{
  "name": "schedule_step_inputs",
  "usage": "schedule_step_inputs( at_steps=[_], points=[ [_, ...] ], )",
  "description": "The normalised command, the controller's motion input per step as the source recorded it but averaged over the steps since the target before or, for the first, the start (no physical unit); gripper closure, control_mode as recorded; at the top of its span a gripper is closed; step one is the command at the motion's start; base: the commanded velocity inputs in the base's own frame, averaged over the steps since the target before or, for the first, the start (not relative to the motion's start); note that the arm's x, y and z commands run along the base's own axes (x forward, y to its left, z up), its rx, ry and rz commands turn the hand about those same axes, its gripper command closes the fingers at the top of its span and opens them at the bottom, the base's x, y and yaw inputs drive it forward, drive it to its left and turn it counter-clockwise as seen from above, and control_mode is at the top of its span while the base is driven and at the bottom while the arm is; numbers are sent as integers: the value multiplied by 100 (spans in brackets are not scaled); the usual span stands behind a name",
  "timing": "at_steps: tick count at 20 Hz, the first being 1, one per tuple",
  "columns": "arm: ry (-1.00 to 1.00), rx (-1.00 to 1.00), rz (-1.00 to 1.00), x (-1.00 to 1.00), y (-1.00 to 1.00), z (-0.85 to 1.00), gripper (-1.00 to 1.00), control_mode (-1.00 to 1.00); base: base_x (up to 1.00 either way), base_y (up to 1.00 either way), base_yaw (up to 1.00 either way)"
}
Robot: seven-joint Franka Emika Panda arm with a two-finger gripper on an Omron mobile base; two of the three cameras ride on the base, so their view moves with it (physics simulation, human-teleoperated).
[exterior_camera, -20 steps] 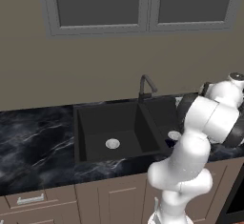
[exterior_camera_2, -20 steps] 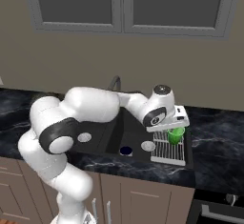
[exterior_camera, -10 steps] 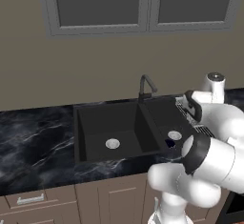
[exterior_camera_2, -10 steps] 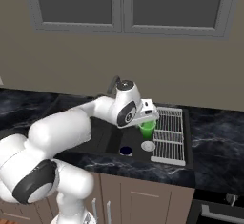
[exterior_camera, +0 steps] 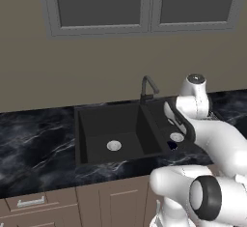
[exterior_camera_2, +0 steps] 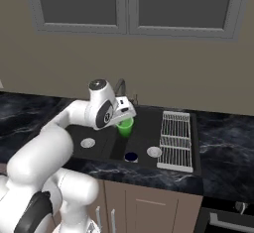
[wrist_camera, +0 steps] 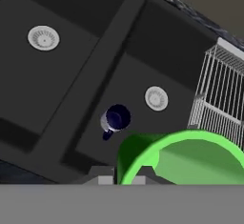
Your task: Move any existing items from the left basin to the right basin for drying. Then move the cup from the counter to the left basin of the sink for washing.
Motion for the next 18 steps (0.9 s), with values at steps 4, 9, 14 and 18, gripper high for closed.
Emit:
schedule_step_inputs(
  at_steps=[4,9,14,18],
  points=[
    [0,2,20,-2,82,0,100,-100,0,0,0],
    [0,0,20,0,84,0,100,-100,0,0,0],
    [0,0,20,0,73,0,100,-100,0,0,0],
    [0,0,17,4,69,-3,100,-100,0,0,0]
  ],
)
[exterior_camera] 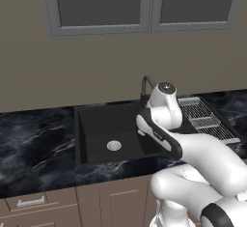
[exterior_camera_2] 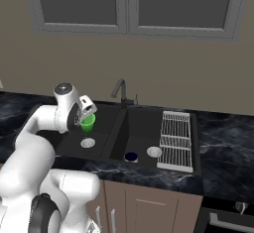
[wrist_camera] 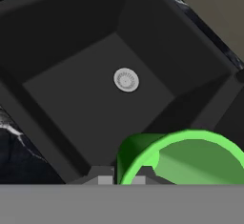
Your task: Move any existing items from the left basin to the right basin for drying. Then move the cup from the counter to the left basin of the sink for washing.
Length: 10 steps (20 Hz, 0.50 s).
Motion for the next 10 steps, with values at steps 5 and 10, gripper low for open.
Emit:
schedule_step_inputs(
  at_steps=[5,10],
  points=[
    [0,0,13,12,58,-14,100,-100,0,0,0],
    [3,0,7,41,44,-25,100,-100,0,0,0]
  ],
)
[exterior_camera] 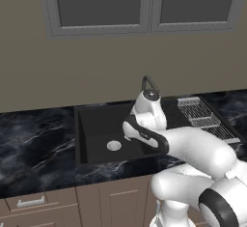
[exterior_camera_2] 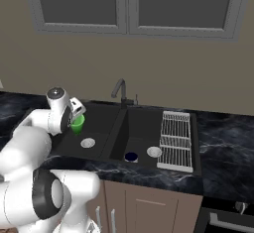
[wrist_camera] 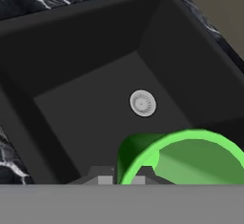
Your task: Move any existing items from the left basin to the right basin for drying. Then move the cup from the counter to the left basin of the sink for washing.
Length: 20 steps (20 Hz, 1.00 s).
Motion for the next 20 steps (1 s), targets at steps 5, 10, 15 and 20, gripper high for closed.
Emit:
schedule_step_inputs(
  at_steps=[5,10,15,20],
  points=[
    [7,0,1,54,30,-32,100,-100,0,0,0],
    [8,0,0,42,25,-49,100,-100,0,0,0],
    [3,-3,0,33,24,-50,100,-100,0,0,0],
    [1,-4,0,26,26,-56,100,-100,0,0,0]
  ],
)
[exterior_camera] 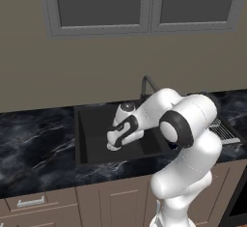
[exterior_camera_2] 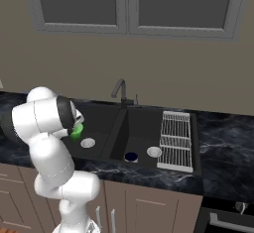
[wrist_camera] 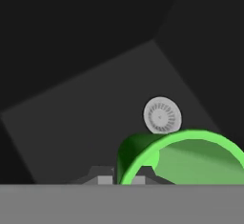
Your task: Move any existing items from the left basin to the right basin for drying. Then move the cup from the counter to the left basin of the sink for washing.
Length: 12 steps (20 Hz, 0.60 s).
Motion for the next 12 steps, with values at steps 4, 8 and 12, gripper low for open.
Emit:
schedule_step_inputs(
  at_steps=[4,8,12],
  points=[
    [0,-5,0,23,15,-49,100,-100,0,0,0],
    [0,-4,0,13,9,-35,100,-100,0,0,0],
    [0,-3,0,16,7,-25,100,-100,0,0,0]
  ],
)
